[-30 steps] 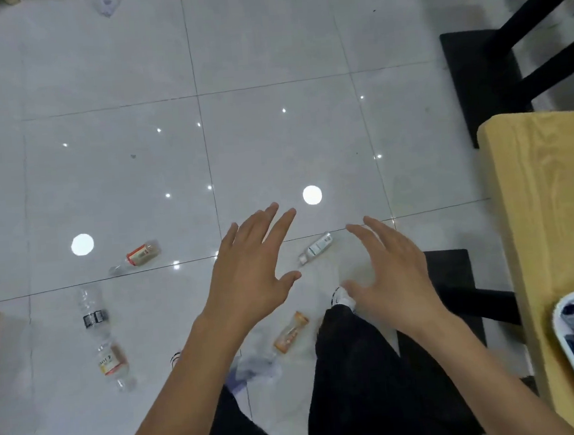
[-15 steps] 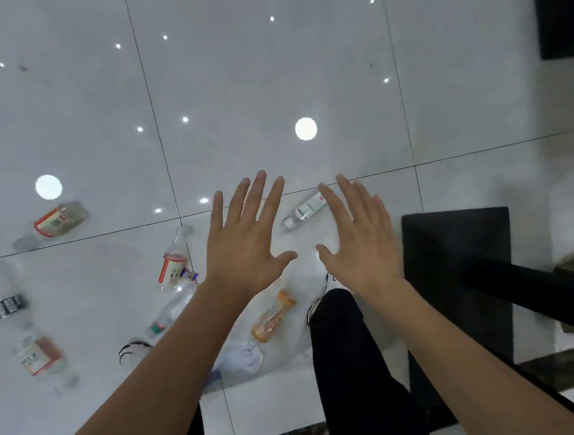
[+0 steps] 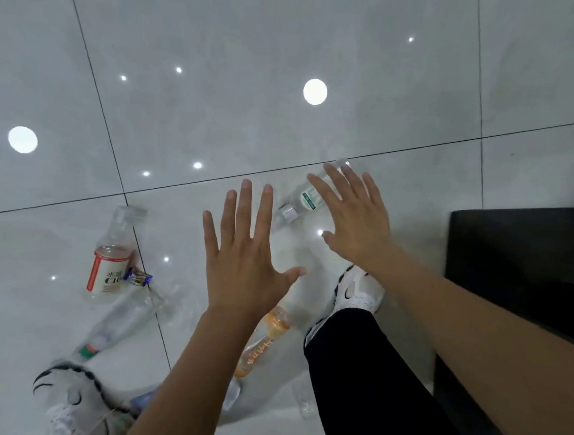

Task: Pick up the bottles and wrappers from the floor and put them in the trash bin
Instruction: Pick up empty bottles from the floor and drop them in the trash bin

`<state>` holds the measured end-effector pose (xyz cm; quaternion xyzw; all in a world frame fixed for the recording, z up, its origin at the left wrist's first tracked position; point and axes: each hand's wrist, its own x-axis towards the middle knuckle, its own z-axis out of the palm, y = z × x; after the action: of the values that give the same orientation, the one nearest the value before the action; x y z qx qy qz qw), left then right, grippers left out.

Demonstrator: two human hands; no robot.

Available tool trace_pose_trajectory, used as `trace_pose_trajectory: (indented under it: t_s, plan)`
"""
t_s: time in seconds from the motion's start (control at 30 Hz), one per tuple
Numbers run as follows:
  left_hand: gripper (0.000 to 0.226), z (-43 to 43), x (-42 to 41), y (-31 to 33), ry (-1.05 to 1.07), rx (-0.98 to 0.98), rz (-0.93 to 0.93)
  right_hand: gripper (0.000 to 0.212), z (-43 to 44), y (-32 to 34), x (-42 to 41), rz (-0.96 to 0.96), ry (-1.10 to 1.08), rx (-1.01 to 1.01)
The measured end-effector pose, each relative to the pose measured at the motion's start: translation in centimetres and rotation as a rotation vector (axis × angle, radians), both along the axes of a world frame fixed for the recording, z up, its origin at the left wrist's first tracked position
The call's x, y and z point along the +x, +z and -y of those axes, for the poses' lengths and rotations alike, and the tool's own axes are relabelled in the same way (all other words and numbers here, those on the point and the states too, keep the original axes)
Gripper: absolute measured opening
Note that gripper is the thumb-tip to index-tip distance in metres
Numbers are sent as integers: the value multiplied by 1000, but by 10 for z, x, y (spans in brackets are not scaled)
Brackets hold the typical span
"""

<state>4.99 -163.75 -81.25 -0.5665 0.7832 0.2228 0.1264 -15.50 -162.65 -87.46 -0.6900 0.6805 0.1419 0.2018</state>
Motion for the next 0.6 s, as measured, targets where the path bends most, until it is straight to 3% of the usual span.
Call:
trace_pose_trajectory:
  t_s: [0.23,0.37,0.43,0.6]
  plan:
    - [131,2,-15,-50,33,43,-1,109,32,-74,-15,-104,92,97]
    - [131,4,-25,-65,47,55,12,83,46,-92,-21,-96,176,176]
    - [131,4,-29,-68,39,60,13,70,47,-98,-22,-64,161,202]
    - [130,2,-32,-66,12,68,7,70,33,-91,-24,-13,60,214]
